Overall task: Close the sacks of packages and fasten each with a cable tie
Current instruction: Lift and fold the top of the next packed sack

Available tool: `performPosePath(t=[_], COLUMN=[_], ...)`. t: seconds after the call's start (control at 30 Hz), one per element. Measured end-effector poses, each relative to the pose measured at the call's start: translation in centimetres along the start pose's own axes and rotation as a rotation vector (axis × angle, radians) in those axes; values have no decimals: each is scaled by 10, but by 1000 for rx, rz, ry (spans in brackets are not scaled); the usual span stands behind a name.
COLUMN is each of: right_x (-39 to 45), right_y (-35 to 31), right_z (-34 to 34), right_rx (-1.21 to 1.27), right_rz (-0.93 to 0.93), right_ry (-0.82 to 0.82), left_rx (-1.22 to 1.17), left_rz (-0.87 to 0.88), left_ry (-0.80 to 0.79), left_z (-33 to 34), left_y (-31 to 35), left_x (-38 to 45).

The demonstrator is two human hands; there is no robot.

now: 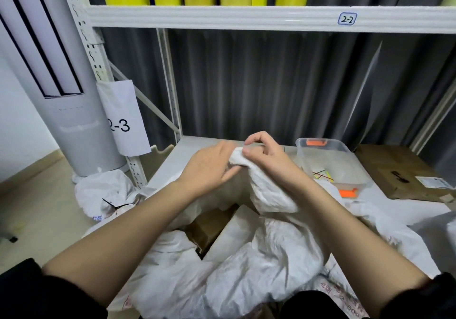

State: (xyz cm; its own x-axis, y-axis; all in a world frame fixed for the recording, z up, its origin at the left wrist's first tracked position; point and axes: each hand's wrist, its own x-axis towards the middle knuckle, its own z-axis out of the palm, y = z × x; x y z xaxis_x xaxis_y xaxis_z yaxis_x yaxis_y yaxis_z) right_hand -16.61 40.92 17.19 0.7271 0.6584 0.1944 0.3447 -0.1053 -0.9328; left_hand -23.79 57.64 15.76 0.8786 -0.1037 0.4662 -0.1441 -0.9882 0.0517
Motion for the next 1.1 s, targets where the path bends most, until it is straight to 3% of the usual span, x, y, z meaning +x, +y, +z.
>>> performPosePath(t=[0.1,0.2,0.23,0.37,0.53,0.6,0.67,0.8,0.83,0.9,1.0,1.1], right_x=[-17,-32,-35,-29,-19,-18,-20,-42,-48,-55,-52,-44], right_y=[0,8,14,21,18,15,14,22,25,31,36,35], right_z=[-7,-15,-19,-32,-30,-25,-23,-25,-25,-25,-27,-35], right_rx=[-700,-973,-883,-59,305,361,235,-524,-618,-550,-166,166], right_rz=[-69,-35,-17,-21,121,107,59,86,103,97,22,96], right_ry=[84,94,88,137,-17,15,114,155,191,266,299,238], left_rx=[147,101,74,109,-87,-66,-15,-4,-48,-190,-397,-260], left_rz=[-21,-82,-80,-47,140,164,112,21,-19,-105,-214,-102], left_ry=[-12,-62,-109,-172,26,34,50,31,22,-28,-134,-65], left_z=[4,0,-2,-3,-2,4,6,9,8,8,6,3], left_y=[-7,-13,-15,-17,9,21,25,25,25,22,22,28], left_x=[1,4,5,7,13,16,20,26,28,34,39,38])
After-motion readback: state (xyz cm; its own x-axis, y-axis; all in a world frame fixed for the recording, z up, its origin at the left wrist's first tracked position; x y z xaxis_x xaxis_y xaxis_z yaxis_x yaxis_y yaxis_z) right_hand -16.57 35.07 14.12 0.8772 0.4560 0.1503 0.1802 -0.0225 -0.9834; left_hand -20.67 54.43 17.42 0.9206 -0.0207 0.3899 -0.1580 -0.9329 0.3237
